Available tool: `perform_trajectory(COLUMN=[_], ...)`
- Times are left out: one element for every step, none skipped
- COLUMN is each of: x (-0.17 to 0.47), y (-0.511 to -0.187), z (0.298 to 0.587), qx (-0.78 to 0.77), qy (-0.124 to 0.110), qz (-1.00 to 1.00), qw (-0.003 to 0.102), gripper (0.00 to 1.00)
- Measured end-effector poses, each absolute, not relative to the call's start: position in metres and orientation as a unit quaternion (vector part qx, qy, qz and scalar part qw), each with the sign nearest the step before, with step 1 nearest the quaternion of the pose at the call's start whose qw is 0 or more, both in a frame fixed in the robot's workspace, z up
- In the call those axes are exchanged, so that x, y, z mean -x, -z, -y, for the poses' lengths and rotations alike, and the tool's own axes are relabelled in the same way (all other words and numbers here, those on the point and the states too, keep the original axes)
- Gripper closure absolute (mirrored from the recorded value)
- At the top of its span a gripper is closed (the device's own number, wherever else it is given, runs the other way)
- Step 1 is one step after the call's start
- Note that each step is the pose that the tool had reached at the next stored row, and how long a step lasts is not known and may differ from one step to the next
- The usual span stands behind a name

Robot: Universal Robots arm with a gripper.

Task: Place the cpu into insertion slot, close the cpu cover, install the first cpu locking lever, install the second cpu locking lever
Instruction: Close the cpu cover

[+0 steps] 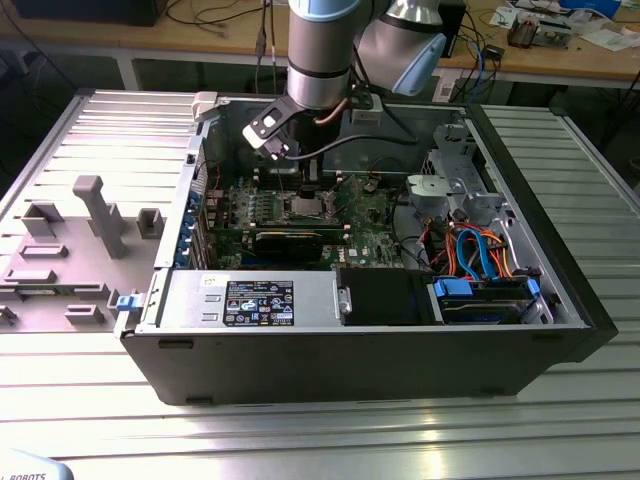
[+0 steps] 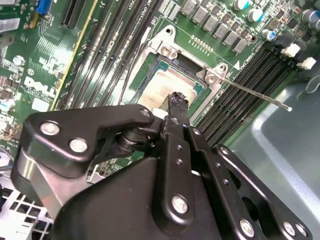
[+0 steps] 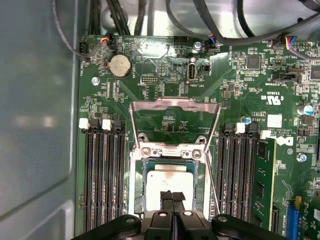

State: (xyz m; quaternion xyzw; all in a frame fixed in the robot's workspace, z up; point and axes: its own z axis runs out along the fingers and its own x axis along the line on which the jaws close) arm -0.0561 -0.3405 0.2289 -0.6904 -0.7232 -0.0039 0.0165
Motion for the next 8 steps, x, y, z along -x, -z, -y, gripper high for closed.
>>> perform_trajectory(x=[0.056,0.056,0.056,0.056,0.056,0.056,0.056,0.056], y=[-0.234,-0.239,-0.242,-0.245,-0.249,-0.253,-0.256,-0.259], z=[0.340,0.340,0.340,0.340,0.341,0.340,0.340,0.340], qx=[0.690,0.690,0.690,0.690,0.690,0.690,0.690,0.690], qy=[0.004,0.004,0.004,0.004,0.004,0.004,0.004,0.004], qz=[0.724,0.724,0.724,0.724,0.724,0.724,0.724,0.724], qw=[0.017,0.017,0.017,0.017,0.017,0.017,0.017,0.017], gripper=[0.89,0.89,0.89,0.89,0.89,0.89,0.89,0.89])
